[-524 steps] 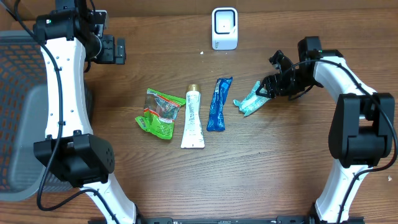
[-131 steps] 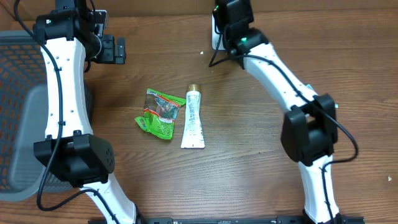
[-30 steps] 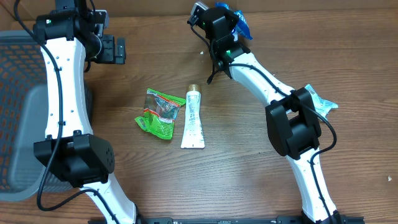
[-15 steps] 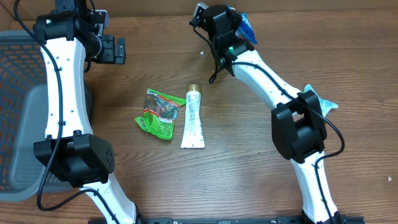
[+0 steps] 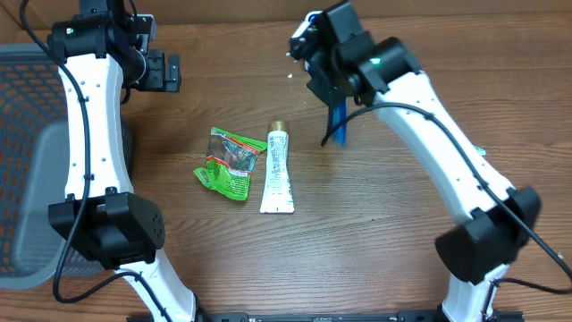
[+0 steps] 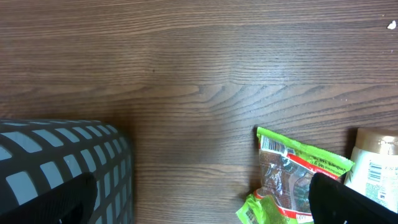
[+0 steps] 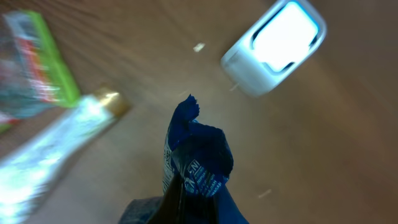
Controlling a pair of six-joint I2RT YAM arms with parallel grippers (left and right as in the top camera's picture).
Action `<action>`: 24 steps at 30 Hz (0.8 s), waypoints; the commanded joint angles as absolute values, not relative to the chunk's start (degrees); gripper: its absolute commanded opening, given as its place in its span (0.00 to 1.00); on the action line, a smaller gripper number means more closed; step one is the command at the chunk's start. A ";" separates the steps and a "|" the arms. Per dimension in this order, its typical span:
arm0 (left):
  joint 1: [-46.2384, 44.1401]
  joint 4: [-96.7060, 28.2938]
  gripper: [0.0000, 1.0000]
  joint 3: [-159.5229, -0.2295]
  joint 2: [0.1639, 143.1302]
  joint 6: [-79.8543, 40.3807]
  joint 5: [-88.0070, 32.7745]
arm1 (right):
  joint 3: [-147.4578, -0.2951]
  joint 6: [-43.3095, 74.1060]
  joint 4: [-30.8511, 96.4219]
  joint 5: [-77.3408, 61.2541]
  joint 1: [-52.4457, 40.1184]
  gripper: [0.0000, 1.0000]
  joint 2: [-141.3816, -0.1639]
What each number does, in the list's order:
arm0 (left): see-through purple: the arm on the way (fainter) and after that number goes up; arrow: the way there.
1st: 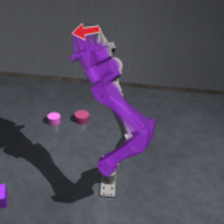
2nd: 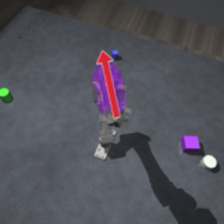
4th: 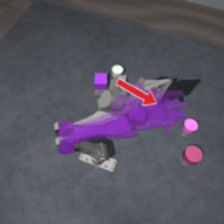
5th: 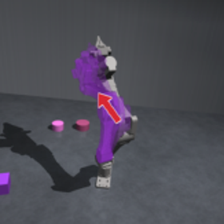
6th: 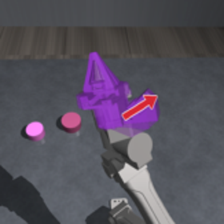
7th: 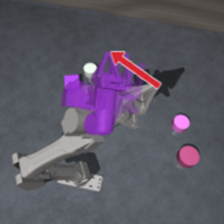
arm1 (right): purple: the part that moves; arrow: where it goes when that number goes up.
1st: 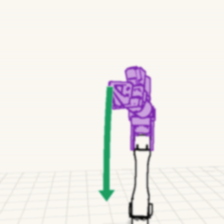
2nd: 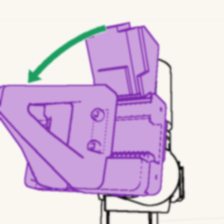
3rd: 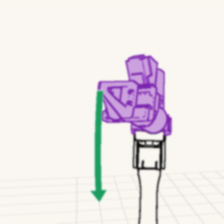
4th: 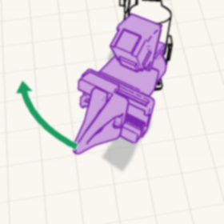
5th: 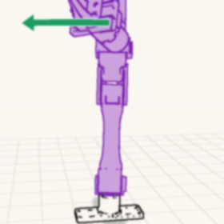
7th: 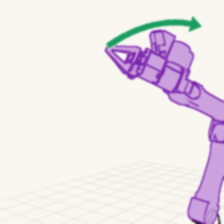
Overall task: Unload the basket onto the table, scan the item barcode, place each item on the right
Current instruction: 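Carry the blue packet right and drop it beside the wipes pack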
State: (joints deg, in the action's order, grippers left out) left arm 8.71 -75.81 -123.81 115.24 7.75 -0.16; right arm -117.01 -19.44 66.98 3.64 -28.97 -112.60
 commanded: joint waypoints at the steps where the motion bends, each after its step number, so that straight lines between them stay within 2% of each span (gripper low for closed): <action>1: 8.64 -75.85 1.00 -124.77 113.25 8.97 0.05 | -117.27 -1.54 71.35 -0.89 -24.27 0.04 -111.90; 9: 8.64 -75.88 1.00 -124.77 113.25 8.97 0.05 | -112.16 4.84 74.46 -1.23 -9.67 0.04 -112.22; 15: 8.64 -75.88 1.00 -124.77 113.25 8.97 0.05 | -103.31 6.07 64.77 -1.26 -1.32 0.04 -112.31; 21: 8.64 -75.88 1.00 -124.77 113.25 8.97 0.05 | -92.16 6.57 53.82 -1.56 3.14 0.04 -112.31; 22: 8.64 -75.85 1.00 -124.77 113.25 8.97 0.05 | -91.09 7.29 52.58 -1.45 3.88 0.08 -112.31; 24: 8.64 -75.88 1.00 -124.77 113.25 8.97 0.05 | -90.00 9.56 51.11 -1.02 5.61 0.08 -112.31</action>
State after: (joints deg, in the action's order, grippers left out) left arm 8.71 -75.81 -123.81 115.24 7.75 -0.16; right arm -91.05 6.48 52.64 -0.84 3.68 -112.44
